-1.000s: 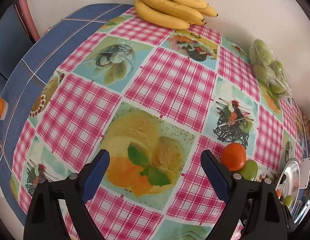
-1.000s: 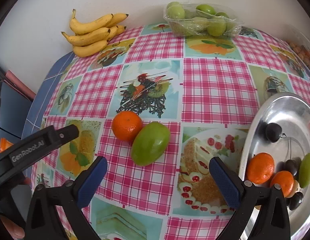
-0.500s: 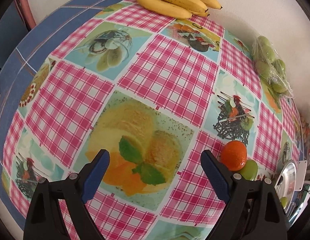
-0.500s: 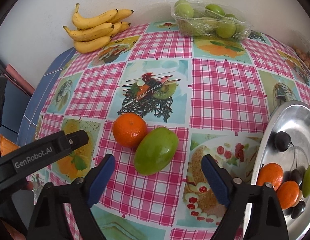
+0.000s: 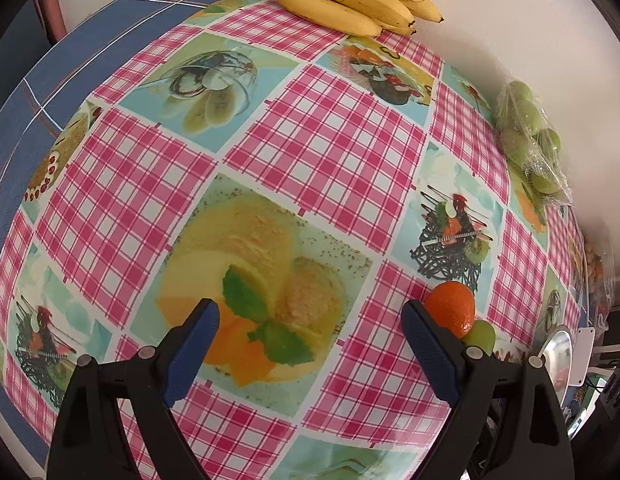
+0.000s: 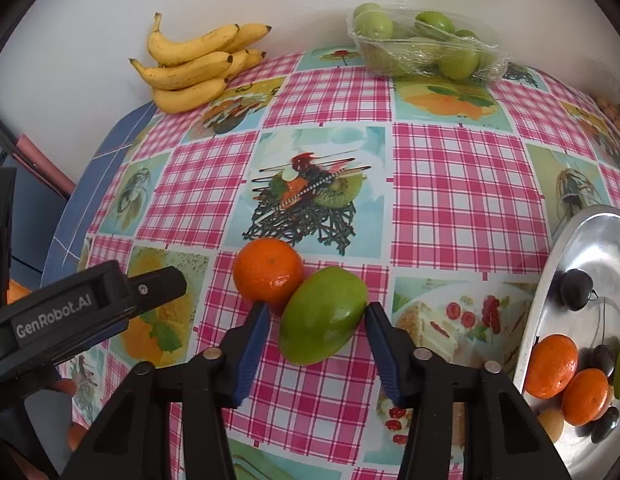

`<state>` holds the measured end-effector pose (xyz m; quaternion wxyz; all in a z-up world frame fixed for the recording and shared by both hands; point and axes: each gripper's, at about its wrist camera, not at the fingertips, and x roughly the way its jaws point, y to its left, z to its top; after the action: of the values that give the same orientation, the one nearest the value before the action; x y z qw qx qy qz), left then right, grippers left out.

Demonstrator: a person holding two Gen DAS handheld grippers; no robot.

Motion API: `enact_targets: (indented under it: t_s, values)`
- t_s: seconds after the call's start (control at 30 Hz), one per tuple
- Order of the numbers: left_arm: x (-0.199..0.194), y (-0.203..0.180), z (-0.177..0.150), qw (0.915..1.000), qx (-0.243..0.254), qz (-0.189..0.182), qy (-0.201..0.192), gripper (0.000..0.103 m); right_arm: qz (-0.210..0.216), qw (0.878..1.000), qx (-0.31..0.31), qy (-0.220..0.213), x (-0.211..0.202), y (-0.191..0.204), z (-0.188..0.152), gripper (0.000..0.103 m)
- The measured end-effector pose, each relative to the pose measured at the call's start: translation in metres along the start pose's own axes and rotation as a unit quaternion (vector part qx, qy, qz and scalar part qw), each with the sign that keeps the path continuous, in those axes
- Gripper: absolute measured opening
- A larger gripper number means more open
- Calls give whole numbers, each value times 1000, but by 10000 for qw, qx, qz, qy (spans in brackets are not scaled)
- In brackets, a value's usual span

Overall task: Organize fruits
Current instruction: 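Grasp the green pear with the right tool while the left tool closes on the tangerine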

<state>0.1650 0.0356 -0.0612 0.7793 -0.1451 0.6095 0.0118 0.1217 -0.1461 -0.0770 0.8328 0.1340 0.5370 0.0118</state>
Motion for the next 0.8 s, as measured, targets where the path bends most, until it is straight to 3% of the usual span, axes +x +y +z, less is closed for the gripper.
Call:
enact_targets:
  t_s: [0.57,0.7,0.8]
  values:
    - [-2,-21,-1,9990,304,-309,-72,92,12,9999,138,-45,-11,-12,2,44]
    - [0,-33,-2,9973,490,-538,-88,90,-33,9994,287,-176,-20,-22,6,44]
    - [6,-41,-7,9954,609,-737,33,81,-49,9991,373,-209,-24,-27,6,44]
